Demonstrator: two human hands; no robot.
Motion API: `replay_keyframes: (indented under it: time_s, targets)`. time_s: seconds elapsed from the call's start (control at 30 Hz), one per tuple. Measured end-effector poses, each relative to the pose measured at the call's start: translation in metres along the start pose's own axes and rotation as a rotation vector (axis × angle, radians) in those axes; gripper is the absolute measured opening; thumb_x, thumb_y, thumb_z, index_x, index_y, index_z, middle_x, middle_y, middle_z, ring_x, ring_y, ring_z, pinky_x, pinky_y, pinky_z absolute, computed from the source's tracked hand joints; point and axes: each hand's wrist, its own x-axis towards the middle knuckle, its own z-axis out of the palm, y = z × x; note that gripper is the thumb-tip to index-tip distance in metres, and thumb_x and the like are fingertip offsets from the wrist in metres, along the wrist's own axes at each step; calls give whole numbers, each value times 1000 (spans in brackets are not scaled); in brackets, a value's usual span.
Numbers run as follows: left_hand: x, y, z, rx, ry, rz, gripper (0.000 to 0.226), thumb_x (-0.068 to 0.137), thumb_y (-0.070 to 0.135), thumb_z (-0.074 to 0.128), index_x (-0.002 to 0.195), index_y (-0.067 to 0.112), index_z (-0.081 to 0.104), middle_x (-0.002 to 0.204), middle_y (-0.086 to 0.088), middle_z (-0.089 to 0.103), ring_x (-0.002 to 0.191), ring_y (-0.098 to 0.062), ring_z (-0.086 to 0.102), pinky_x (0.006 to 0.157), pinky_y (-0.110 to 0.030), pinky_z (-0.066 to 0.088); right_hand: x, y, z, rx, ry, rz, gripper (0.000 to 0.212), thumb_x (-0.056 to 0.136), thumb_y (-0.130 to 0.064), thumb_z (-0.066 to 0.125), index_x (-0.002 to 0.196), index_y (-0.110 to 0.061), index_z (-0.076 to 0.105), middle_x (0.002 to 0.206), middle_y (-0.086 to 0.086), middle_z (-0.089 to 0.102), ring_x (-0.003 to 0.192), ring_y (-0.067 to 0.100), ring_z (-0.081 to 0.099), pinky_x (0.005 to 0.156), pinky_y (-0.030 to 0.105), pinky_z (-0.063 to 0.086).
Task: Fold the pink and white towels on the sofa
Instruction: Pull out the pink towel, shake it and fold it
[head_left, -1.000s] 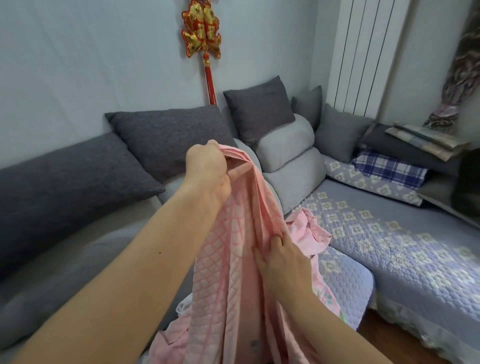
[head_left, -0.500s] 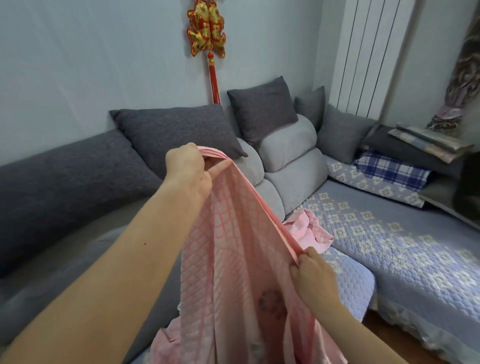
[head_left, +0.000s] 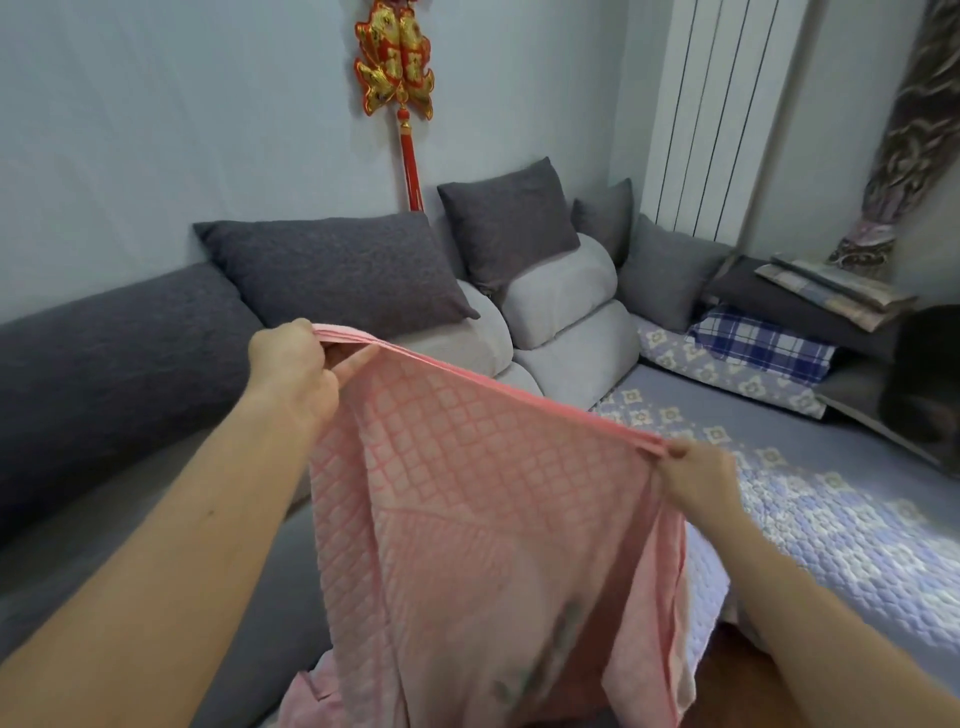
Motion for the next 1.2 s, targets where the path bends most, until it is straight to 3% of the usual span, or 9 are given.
replay_keyframes:
  time_s: [0.13,0.27,0.37,0.5,0.67,0.83,0.97,1.07,1.2]
  targets:
    - [17,-10,-21,57,125,79,14,103,9,42,104,6,56,99,-13,61,83,-25,67,68,-44,62,72,-75,-47,241,165,-107,28,80,-13,66,95,-30,81,75,-10,75,76,13,70,73,33,57]
    - [29,-32,-80,108,227,59,17,99,2,44,90,10,56,89,-10,63,79,-20,61,66,-37,59,80,-99,-47,248,-72,-334,31,77,-20,66,91,-45,77,86,-29,73,82,-10,67,75,11,52]
    - [21,-78,-148,58,340,-108,24,97,-11,41,83,3,54,67,-10,67,74,-21,60,44,-28,57,61,-54,-9,-6,-364,-418,43,83,0,66,102,-38,77,83,-27,73,76,-11,64,72,6,45]
    - [-32,-197,-251,142,478,-463,25,99,-13,34,101,-10,59,99,-20,67,86,-27,59,46,-26,57,24,42,61,-205,-668,-357,36,79,11,67,103,-12,79,97,0,76,92,20,67,78,29,47]
    - [-134,-323,-307,338,715,-602,30,94,-17,43,116,-3,59,102,-21,62,70,-25,59,40,-24,54,-16,161,107,-448,-909,-258,28,84,0,65,90,-23,51,79,0,62,75,28,59,62,32,36]
    - [-206,-367,-288,745,587,-799,27,91,-19,45,109,-6,60,78,-25,64,65,-33,61,63,-43,55,-17,241,87,-623,-1009,-280,34,93,-12,57,110,-36,40,84,-7,62,68,12,60,59,25,50]
    - [-238,-385,-249,736,458,-994,25,88,-25,43,89,-12,64,50,-14,62,35,-16,57,34,-21,44,-6,278,58,-744,-1032,-287,19,92,-11,51,96,-28,45,77,-7,59,69,14,57,62,32,51]
    - [-253,-393,-230,895,274,-1153,18,88,-16,52,84,-8,69,61,-17,67,44,-18,59,43,-23,46,-3,292,39,-659,-937,-218,21,86,-2,51,90,-22,48,82,-2,58,71,21,56,66,40,51]
    - [-250,-408,-219,855,355,-1307,38,91,-7,43,59,-3,62,56,-20,61,49,-24,51,43,-20,43,7,294,32,-536,-833,-221,23,80,7,51,81,-15,47,84,2,54,71,26,51,66,46,48]
